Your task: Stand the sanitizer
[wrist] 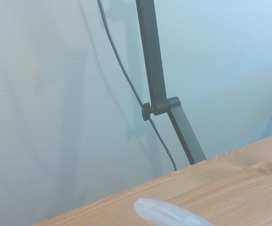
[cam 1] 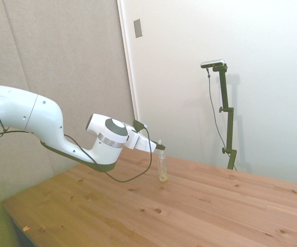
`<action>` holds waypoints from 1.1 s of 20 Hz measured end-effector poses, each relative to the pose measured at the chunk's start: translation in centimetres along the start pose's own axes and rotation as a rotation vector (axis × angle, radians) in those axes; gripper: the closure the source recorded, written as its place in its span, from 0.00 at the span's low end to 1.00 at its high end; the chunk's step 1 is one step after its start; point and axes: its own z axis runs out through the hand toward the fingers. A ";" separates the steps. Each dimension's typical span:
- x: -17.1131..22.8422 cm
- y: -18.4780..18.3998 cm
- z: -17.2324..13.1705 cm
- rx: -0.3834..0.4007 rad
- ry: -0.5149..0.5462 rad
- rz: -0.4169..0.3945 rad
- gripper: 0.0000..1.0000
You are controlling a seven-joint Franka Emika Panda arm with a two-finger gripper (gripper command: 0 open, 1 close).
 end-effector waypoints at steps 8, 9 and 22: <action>0.3 0.5 -0.2 -0.017 -0.001 0.010 0.00; 0.4 0.6 -0.2 -0.020 -0.003 0.010 0.00; 0.1 -0.1 -1.9 -0.143 -0.171 -0.037 0.00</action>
